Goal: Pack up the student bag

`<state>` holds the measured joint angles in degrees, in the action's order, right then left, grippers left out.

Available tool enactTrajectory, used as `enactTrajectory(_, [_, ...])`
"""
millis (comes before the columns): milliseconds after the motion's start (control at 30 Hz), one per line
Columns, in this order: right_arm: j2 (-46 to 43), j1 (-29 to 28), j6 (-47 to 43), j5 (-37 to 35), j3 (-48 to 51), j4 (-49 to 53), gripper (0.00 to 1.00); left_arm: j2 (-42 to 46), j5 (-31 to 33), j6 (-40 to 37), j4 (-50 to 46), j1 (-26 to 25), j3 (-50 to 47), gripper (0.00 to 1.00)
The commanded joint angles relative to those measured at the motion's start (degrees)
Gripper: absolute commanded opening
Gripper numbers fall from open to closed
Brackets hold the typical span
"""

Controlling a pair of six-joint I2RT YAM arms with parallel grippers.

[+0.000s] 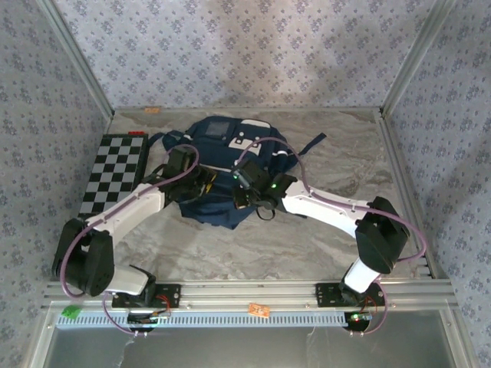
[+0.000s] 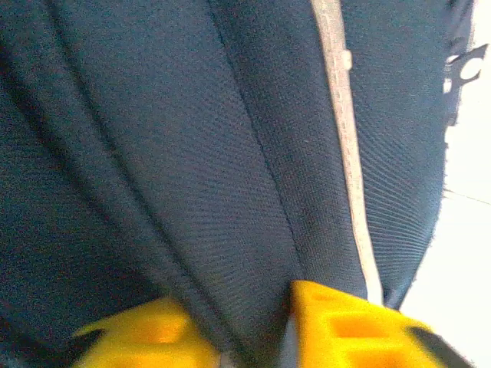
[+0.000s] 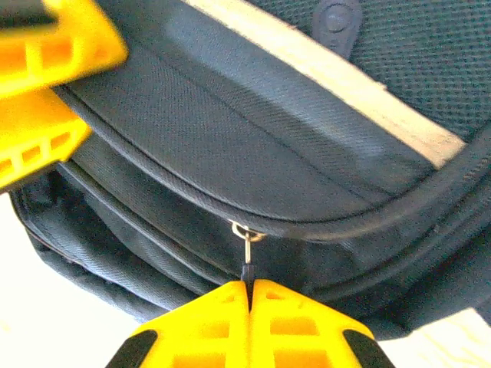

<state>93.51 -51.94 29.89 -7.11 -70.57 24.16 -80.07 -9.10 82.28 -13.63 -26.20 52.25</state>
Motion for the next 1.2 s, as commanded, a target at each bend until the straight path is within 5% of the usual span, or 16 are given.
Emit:
enactTrajectory(0, [-2.37,2.41,-4.14,-5.15,1.57,4.19,0.00,-0.27,4.05,-3.10,-3.02,2.07,3.44,0.10])
enactTrajectory(67, [-3.73,5.04,-6.97,-6.05,4.21,3.72,0.00,0.91,3.36,-8.56,-5.97,4.23,4.89,0.00])
enactTrajectory(200, [-4.72,11.66,-11.07,-8.27,6.58,2.02,0.00,0.60,0.79,-20.94,-13.68,9.63,9.20,0.00])
enactTrajectory(433, [2.96,15.93,-15.10,-6.00,-2.47,-4.67,0.00,-2.50,-5.22,-26.98,-14.95,11.23,12.28,0.01])
enactTrajectory(533, [-0.81,15.11,-15.89,-3.16,-1.84,-5.57,0.01,-1.40,-6.41,-27.79,-14.33,11.17,11.49,0.15])
enactTrajectory(600, [-4.19,14.74,-15.67,-2.34,0.58,-6.74,0.12,-0.70,-6.63,-27.96,-13.34,10.99,10.71,0.18])
enactTrajectory(667, [-5.52,15.23,-16.27,1.64,1.75,-5.97,0.25,-1.12,-6.76,-28.15,-15.40,11.48,11.43,0.39])
enactTrajectory(767, [-6.42,15.68,-14.32,-2.32,1.18,3.12,0.44,1.63,-5.55,-29.49,-16.02,12.33,10.14,0.63])
enactTrajectory(800, [-8.12,17.25,-13.03,-2.96,2.70,3.43,0.56,3.54,-3.00,-30.73,-16.98,12.44,9.83,0.73])
enactTrajectory(833, [-10.51,18.98,-12.09,-5.23,5.72,2.89,0.73,5.41,1.05,-32.25,-20.03,12.67,10.19,0.96])
enactTrajectory(933, [-18.11,23.09,-12.86,-20.27,13.04,-1.19,0.97,11.11,18.30,-36.86,-28.22,15.47,10.94,1.00])
enactTrajectory(1000, [-20.94,29.05,-14.60,-26.26,19.06,-7.92,1.00,14.34,33.39,-40.15,-25.88,17.75,6.67,1.00])
enactTrajectory(1167, [-20.24,45.87,-21.02,-21.47,36.31,-36.03,1.00,15.13,44.59,-57.62,1.49,25.39,-11.61,1.00])
